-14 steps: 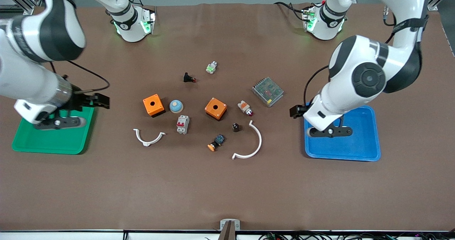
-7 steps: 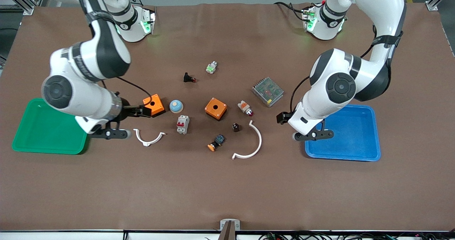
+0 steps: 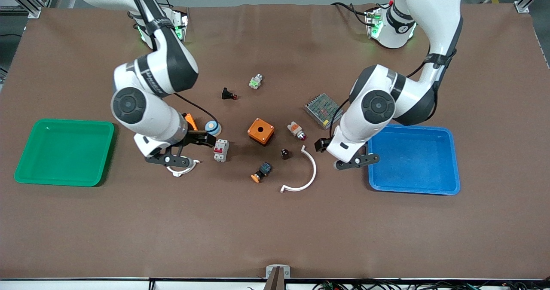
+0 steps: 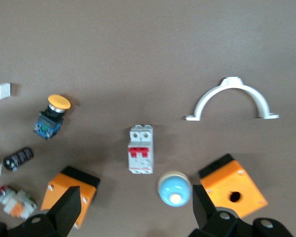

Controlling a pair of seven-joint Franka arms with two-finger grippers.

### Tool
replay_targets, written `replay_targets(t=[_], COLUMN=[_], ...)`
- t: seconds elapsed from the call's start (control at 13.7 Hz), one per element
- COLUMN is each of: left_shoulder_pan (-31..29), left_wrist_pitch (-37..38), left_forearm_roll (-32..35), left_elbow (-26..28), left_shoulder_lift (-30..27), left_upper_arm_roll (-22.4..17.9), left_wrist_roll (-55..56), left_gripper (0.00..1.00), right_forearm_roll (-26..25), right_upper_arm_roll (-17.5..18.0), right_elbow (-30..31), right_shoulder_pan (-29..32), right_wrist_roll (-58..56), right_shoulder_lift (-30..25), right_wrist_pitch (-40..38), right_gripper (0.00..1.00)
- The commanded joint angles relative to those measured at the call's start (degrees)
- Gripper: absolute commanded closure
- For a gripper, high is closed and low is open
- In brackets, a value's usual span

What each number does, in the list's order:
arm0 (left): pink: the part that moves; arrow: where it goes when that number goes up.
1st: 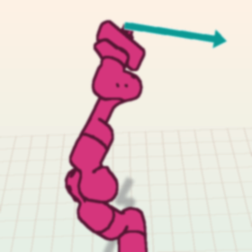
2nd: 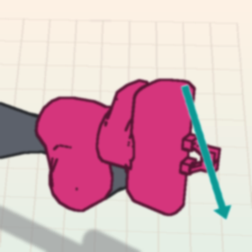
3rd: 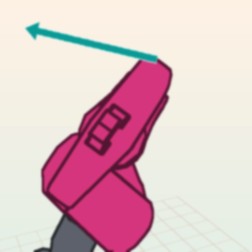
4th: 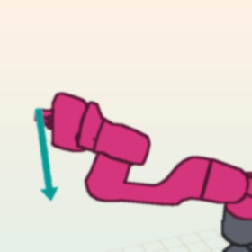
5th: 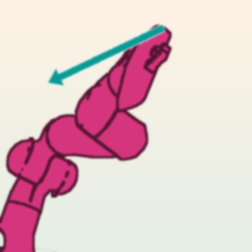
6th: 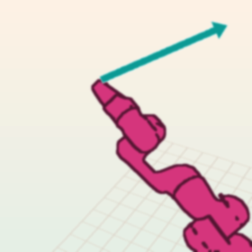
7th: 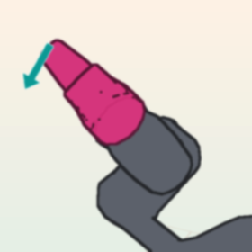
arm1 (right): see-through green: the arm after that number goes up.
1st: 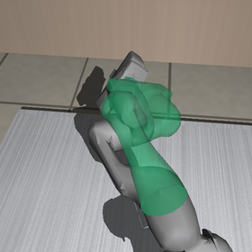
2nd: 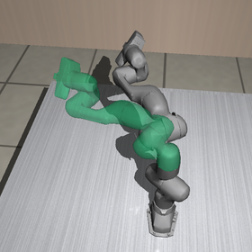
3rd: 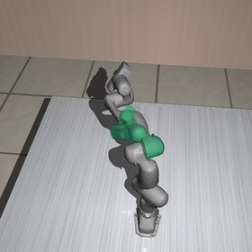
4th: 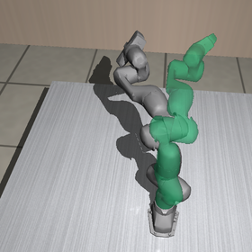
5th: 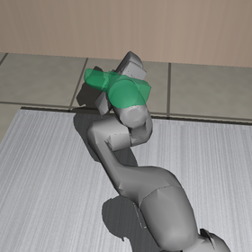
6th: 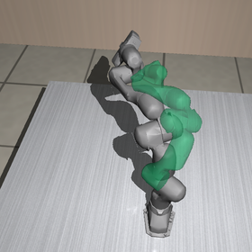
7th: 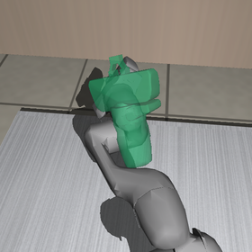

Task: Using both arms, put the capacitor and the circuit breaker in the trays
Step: 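Lower the right gripper over the breaker while the left gripper nears the capacitor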

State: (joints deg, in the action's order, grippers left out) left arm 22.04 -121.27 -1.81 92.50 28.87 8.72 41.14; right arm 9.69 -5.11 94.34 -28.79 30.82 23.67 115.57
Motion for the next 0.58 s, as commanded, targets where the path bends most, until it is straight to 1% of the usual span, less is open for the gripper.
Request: replay_targets(t=[0.0,0.07,0.29,0.51], left_shoulder_pan=[2.13,2.31,4.50,5.99], left_wrist_pitch=[-4.13,-5.19,-7.57,-9.76], left_forearm_roll=[-0.03,-0.03,-0.03,0.05], left_elbow=[0.22,0.22,0.05,0.05], left_shoulder_lift=[1.97,2.41,4.17,5.84], left_upper_arm_roll=[-0.46,-0.46,-0.46,-0.55], left_wrist_roll=[4.63,5.69,9.47,12.11], left_gripper=[0.00,0.00,0.00,0.00], right_forearm_roll=[0.42,0.41,-0.11,-2.92], right_upper_arm_roll=[-0.51,-0.51,-0.60,-0.60], right_elbow=[1.02,1.02,1.20,4.00], right_shoulder_pan=[-2.58,-2.67,-3.11,-3.47], right_wrist_roll=[4.77,4.78,4.52,4.43], right_shoulder_lift=[2.59,3.91,6.73,7.00], right_wrist_pitch=[3.43,4.74,5.37,7.90], right_gripper=[0.00,0.00,0.00,0.00])
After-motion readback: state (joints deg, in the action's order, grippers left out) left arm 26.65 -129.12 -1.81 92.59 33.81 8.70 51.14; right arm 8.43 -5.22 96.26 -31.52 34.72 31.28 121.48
